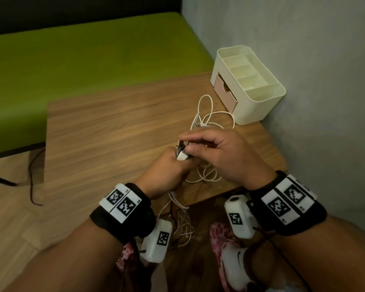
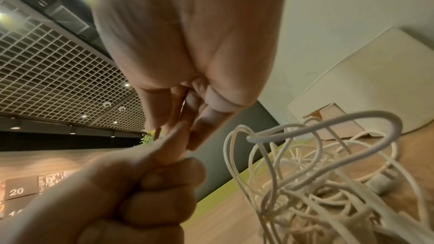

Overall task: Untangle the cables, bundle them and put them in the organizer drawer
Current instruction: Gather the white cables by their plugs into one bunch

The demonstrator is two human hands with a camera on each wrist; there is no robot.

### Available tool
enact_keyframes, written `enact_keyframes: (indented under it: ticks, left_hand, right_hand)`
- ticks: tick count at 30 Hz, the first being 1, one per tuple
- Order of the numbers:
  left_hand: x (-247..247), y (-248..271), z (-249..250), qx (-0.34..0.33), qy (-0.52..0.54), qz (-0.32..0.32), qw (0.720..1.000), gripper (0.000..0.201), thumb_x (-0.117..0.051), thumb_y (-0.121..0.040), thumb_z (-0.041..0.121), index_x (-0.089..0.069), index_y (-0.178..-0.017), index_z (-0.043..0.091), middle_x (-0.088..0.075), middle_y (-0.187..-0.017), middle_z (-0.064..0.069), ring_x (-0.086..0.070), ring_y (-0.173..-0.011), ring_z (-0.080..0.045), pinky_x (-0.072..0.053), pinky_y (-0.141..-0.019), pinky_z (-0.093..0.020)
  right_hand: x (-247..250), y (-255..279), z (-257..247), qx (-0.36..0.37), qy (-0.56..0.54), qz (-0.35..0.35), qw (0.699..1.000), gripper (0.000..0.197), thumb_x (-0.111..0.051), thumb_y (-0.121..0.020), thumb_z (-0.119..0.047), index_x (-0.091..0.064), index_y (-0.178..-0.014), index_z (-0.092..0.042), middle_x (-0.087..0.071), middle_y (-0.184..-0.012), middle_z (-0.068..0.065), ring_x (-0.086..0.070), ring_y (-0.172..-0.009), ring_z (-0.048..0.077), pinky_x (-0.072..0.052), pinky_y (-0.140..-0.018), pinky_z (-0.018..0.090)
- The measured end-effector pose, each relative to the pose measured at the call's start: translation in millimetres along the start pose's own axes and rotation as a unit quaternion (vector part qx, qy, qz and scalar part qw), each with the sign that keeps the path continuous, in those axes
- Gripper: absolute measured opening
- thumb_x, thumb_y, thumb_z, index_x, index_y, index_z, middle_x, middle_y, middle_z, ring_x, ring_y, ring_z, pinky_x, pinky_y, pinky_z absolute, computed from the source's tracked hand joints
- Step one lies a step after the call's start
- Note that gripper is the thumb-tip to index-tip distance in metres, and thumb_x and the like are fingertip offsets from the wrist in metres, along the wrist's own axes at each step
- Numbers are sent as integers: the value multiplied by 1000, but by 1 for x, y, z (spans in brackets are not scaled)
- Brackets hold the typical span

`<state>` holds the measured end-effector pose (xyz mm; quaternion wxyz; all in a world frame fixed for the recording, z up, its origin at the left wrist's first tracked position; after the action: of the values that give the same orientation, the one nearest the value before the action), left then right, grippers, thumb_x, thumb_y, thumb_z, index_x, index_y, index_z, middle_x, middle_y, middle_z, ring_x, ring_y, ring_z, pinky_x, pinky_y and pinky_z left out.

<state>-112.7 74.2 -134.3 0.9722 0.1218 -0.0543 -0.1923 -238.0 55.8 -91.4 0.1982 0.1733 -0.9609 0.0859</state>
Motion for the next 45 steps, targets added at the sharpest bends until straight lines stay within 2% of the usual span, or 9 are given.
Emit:
enact_keyframes:
  ticks: [3, 11, 16, 19, 23, 28, 35, 39, 45]
  left_hand:
    - [2, -5, -1, -9, -14, -25, 1000, 19, -58, -95, 7, -52, -83, -6, -38, -45, 12, -30, -39, -3, -26, -40, -18]
    - [7, -13, -9, 48, -100, -3, 994, 31, -62, -95, 29, -54, -67, 18, -43, -44, 10, -35, -39, -4, -30, -44, -23]
    - [24, -11, -8, 48, -79, 59, 994, 40, -54, -97, 43, -57, -73, 11, -51, -52, -3, -55, -44, -14, -43, -48, -23]
    - [31, -12, -5, 24, -47, 80, 995, 38, -54, -97, 42, -51, -67, 18, -52, -50, -6, -60, -48, -25, -48, -53, -30]
    - [33, -13, 3, -21, -19, 66, 997, 43, -54, -90, 51, -49, -60, 22, -48, -47, -8, -50, -42, -26, -47, -49, -40]
    - [31, -15, 5, -39, 34, 68, 996, 43, -59, -83, 57, -49, -58, 24, -36, -52, -4, -32, -46, -20, -28, -48, -40]
    - [28, -13, 6, -14, 59, 37, 997, 38, -75, -82, 44, -55, -54, 27, -35, -49, 8, -26, -42, -11, -23, -49, -26]
    - [22, -12, 13, -34, 40, 11, 999, 50, -64, -90, 10, -64, -47, 36, -46, -39, 15, -39, -35, 4, -32, -41, -12]
    - [22, -12, 14, -29, 59, 17, 998, 54, -65, -88, 7, -62, -43, 36, -46, -38, 15, -41, -34, 5, -31, -40, -8]
  right_hand:
    - [2, 0, 2, 32, 27, -9, 999, 37, -76, -84, -21, -69, -120, -23, -65, -126, -11, -56, -119, -3, -43, -104, 19]
    - [6, -11, 12, -24, 49, -9, 998, 25, -73, -87, -20, -74, -111, -27, -72, -105, -14, -67, -95, -2, -54, -81, 17]
    - [72, -32, 24, -64, 26, 166, 984, 11, -73, -87, -21, -75, -92, -31, -73, -89, -14, -65, -85, -4, -50, -77, 16]
    - [77, -34, 51, -111, -3, 154, 982, 17, -76, -83, -12, -73, -86, -28, -72, -82, -14, -64, -78, -6, -47, -74, 14]
    - [56, -32, 78, -177, -10, 97, 979, 20, -77, -81, -9, -76, -95, -23, -76, -90, -5, -71, -86, 8, -55, -81, 26]
    - [47, -37, 77, -168, -16, 106, 980, 20, -72, -88, -13, -75, -108, -18, -74, -100, -3, -70, -91, 8, -54, -78, 16]
    - [41, -42, 87, -190, 59, 116, 973, 13, -62, -95, -31, -73, -94, -24, -69, -75, -11, -67, -70, 0, -51, -66, 24]
    - [38, -42, 88, -193, 76, 119, 971, 12, -75, -85, -25, -74, -97, -25, -70, -89, -8, -67, -81, 7, -54, -73, 23]
    - [30, -41, 92, -231, 105, 69, 965, 29, -78, -82, -18, -69, -107, -30, -65, -91, -10, -65, -85, 9, -56, -81, 32]
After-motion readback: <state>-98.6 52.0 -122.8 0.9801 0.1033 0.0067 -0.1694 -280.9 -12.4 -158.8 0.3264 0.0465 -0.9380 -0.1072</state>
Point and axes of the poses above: each hand's wrist, its own y-axis away from the middle knuckle, its own x-axis out of the back of the hand, z = x × y, the point moved 5 cm from there along -y, towards the middle knuckle
